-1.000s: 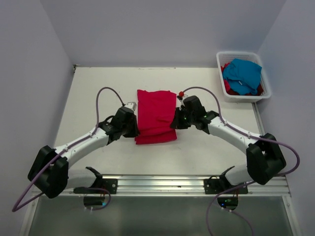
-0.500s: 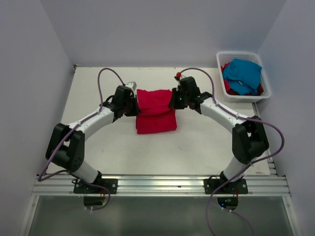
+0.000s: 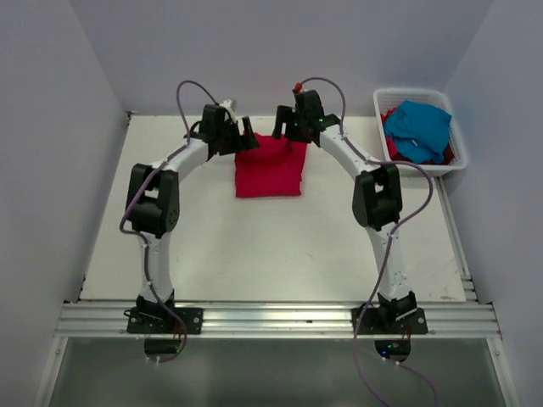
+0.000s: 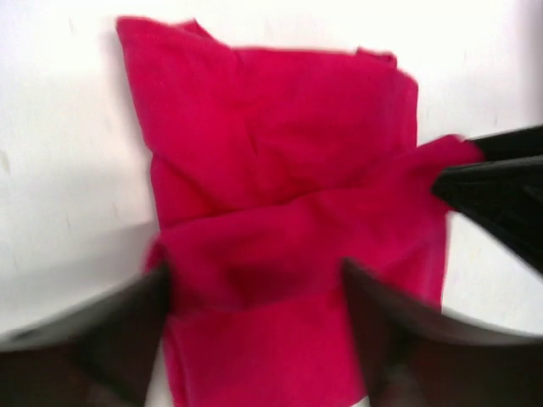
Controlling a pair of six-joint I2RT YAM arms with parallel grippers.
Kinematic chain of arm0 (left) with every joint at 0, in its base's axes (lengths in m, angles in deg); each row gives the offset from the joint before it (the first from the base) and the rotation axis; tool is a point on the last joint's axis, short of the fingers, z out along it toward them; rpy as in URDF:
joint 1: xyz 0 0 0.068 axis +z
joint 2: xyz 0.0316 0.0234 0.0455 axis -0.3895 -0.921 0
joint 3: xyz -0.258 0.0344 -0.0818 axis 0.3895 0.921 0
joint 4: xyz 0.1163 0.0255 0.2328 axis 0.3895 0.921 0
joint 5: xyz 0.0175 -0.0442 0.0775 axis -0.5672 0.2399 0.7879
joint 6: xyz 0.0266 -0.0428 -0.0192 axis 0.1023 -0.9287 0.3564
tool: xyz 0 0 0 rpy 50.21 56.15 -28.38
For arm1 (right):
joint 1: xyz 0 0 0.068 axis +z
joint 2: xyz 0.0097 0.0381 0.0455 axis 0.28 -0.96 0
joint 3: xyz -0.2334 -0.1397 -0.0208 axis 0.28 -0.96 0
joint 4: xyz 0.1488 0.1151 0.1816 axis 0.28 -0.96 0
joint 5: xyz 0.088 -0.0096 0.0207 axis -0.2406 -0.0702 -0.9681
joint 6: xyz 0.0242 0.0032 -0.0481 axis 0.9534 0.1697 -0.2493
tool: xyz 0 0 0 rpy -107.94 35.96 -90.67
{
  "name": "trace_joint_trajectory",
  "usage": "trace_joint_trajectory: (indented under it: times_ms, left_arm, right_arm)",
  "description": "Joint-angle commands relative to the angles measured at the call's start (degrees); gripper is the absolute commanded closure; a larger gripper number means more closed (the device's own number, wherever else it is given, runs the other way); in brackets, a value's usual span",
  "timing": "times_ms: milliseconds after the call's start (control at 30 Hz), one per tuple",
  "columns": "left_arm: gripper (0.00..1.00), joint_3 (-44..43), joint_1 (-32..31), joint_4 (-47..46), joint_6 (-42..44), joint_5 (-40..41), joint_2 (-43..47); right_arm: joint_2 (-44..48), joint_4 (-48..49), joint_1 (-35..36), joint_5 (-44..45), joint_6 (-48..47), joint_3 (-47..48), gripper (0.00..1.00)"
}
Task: Fold and stack the t-shirts
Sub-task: Fold the long partially folded tshirt into a neat square
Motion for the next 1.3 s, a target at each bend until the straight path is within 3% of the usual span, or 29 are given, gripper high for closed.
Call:
trace_joint_trajectory:
  times_ms: [0,33,100,200,233,267,467,600,700,767,800,833,867,900,1000,1033,1100,1133,1200,1267]
  left_arm:
    - [0.0,-23.9,4.99,-2.25,-2.83,-2.83,-14.72]
    - [0.0,-26.95,6.05,-2.32,-4.94,-4.57,-16.92]
    - [0.0,-25.6,8.78,-6.26,-9.17,-7.57,-16.52]
    - [0.0,-15.35,9.13,-15.22,-8.21,-4.78,-8.81]
    - [0.0,-12.59,9.22,-19.25,-8.39,-4.85,-7.12]
    - [0.0,-10.22,9.57,-20.85,-8.91,-5.12,-4.14]
    - [0.0,-0.54,9.75,-25.26,-9.01,-8.45,2.29]
    - [0.0,4.91,9.66,-26.76,-6.9,-9.51,3.62]
    - [0.0,6.15,9.75,-26.06,-5.84,-11.96,2.39]
    - [0.0,7.12,9.66,-26.93,-5.32,-13.46,1.6]
    - [0.0,7.64,9.66,-27.46,-4.97,-14.6,1.34]
    - [0.0,7.74,9.57,-27.55,-4.44,-14.96,0.9]
    - [0.0,8.52,9.66,-28.68,-4.35,-17.14,0.81]
    - [0.0,8.79,9.75,-31.04,-4.35,-17.94,0.63]
    - [0.0,6.43,9.84,-29.32,-3.38,-17.51,-0.24]
    - [0.0,5.2,9.84,-28.0,-2.07,-16.82,-1.46]
    - [0.0,-1.12,9.75,-21.18,-0.49,-14.79,-3.84]
    - [0.0,-3.66,9.75,-18.52,0.74,-14.44,-6.98]
    - [0.0,-9.57,9.66,-12.72,1.8,-15.31,-9.46]
    - [0.0,-7.93,9.22,-13.48,1.89,-15.67,-9.92]
  right_arm:
    - [-14.46,-9.24,-2.61,8.15,-0.27,25.31,0.01]
    - [-20.94,-13.01,-2.78,10.18,-0.62,35.39,0.01]
    - [-21.8,-14.1,-3.13,11.16,-1.06,37.34,0.01]
    - [-7.44,0.87,-3.31,12.57,-1.77,13.16,0.01]
    - [-3.56,9.89,-3.48,12.57,-1.51,0.9,0.01]
    - [1.61,12.24,-3.66,11.97,-1.24,-2.61,0.01]
    - [7.55,15.6,-3.57,9.16,-2.21,-12.92,0.01]
    - [6.6,14.99,-3.66,7.39,-2.73,-13.9,0.01]
    - [4.93,14.29,-3.66,5.38,-2.21,-13.37,0.07]
    - [3.78,14.29,-3.66,1.87,-1.77,-12.32,0.2]
    - [3.34,14.2,-3.75,-0.85,-1.68,-11.8,0.32]
    - [2.29,14.46,-3.66,-2.7,-1.42,-11.01,0.72]
    - [1.93,14.72,-3.75,-4.2,-1.42,-10.48,0.94]
    - [0.89,14.03,-3.66,-6.04,-1.42,-8.73,1.0]
    - [-0.53,12.18,-3.66,-7.2,-2.55,-5.48,0.96]
    - [-1.57,10.0,-3.66,-6.85,-3.52,-2.59,0.84]
    - [-2.72,7.79,-3.84,-6.32,-4.49,0.5,0.75]
    - [-4.64,5.26,-3.75,-5.71,-5.45,3.99,0.62]
    - [-6.58,1.74,-3.92,-5.79,-5.98,8.75,0.62]
    - [-8.17,1.37,-4.01,-6.4,-6.16,9.57,0.64]
